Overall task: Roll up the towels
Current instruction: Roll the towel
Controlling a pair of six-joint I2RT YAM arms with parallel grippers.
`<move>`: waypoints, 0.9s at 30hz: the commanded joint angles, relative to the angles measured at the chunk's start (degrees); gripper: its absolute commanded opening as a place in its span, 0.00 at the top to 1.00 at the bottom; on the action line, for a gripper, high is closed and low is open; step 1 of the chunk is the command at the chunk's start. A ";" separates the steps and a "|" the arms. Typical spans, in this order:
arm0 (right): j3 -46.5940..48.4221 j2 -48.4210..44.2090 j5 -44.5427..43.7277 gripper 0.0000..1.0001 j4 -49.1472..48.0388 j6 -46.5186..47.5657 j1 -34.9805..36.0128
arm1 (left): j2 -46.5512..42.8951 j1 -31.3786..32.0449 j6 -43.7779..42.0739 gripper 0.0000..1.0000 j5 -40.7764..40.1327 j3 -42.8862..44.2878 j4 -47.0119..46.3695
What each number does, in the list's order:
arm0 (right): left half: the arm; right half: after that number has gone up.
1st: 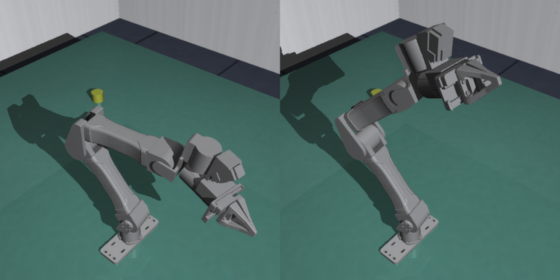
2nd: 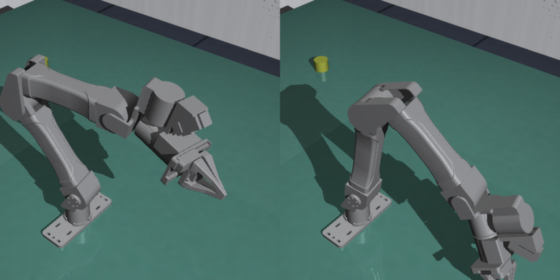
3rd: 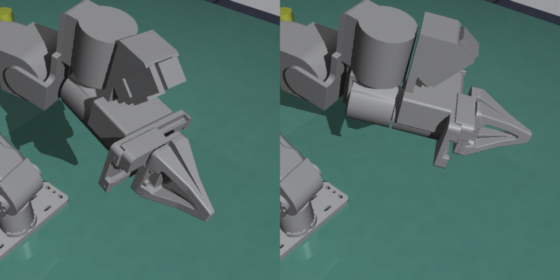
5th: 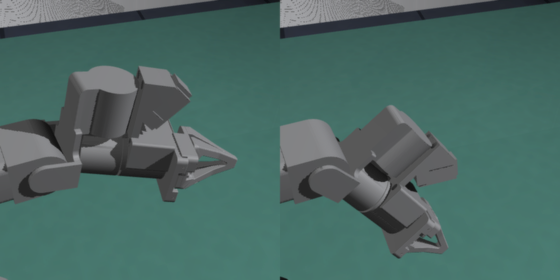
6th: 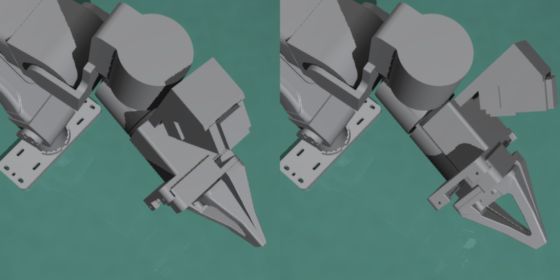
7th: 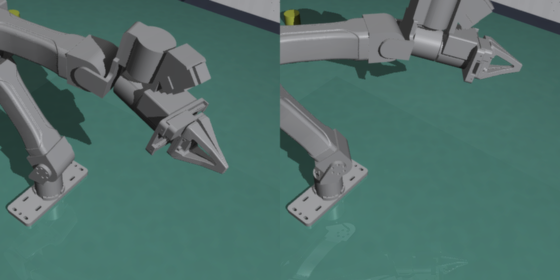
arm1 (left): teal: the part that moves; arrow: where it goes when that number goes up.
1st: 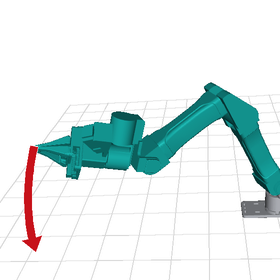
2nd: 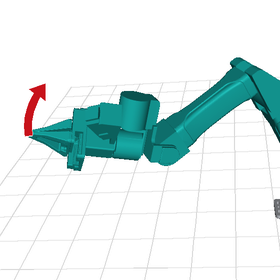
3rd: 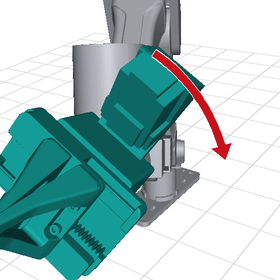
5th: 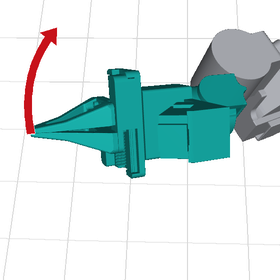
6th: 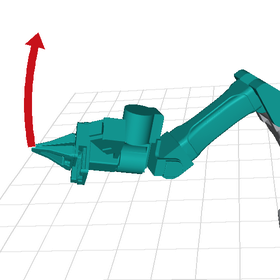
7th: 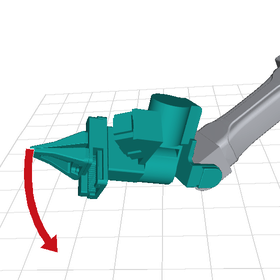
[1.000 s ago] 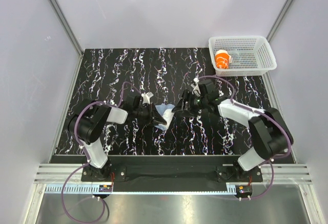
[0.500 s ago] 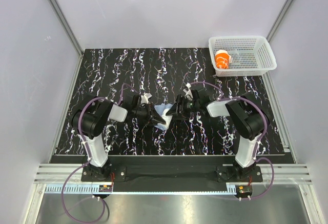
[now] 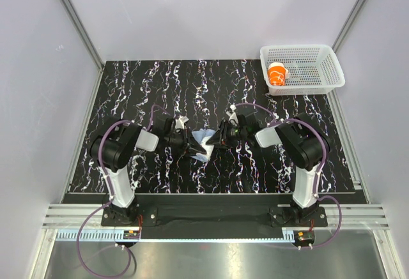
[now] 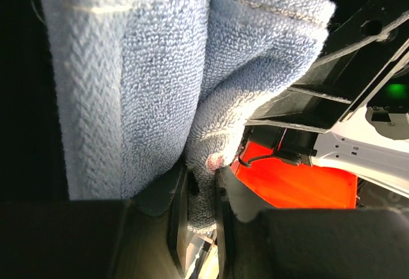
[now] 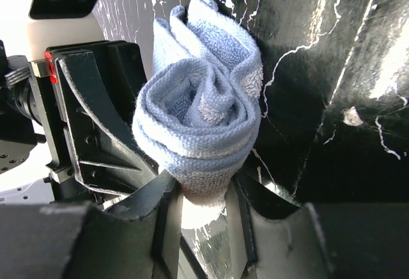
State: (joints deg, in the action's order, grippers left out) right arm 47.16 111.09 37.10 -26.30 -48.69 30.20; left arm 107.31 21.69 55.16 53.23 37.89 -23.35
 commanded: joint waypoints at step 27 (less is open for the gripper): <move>11.02 -7.64 -13.64 0.72 39.66 7.99 5.40 | -26.61 28.30 -22.72 0.51 -75.19 17.92 49.02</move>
State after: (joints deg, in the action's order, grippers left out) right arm 56.40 104.51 26.59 6.24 -42.81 34.52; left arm 84.09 46.68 35.24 -6.70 52.86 22.81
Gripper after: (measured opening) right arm 0.305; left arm 0.483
